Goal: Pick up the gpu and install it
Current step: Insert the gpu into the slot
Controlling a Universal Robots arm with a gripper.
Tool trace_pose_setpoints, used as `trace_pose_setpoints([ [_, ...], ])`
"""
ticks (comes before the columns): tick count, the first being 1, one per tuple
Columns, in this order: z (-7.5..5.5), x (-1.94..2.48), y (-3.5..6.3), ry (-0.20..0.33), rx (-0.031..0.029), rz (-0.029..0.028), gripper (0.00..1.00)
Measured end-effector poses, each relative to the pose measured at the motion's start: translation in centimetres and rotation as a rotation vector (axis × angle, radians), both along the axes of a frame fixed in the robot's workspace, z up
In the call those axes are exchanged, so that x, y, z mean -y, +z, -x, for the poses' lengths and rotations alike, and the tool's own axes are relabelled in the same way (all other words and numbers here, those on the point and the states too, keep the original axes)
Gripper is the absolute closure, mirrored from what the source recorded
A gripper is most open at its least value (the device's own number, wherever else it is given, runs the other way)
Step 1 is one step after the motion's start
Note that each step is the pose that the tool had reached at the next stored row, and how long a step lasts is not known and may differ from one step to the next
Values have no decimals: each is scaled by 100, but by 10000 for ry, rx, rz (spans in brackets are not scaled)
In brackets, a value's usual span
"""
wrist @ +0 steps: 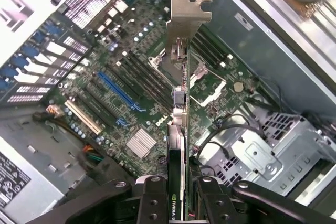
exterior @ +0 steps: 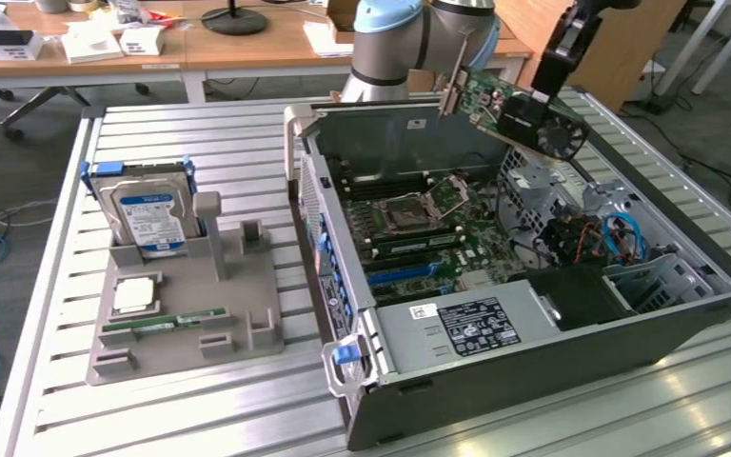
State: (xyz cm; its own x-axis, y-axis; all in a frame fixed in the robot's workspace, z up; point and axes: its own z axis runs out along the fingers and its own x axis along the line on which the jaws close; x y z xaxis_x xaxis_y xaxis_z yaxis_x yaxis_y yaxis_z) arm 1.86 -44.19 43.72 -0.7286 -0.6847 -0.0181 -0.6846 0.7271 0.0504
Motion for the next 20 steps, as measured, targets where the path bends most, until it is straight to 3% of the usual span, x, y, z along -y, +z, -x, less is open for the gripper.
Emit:
trace_pose_setpoints([
  [20,0,0,-17,3645,0,0,74],
])
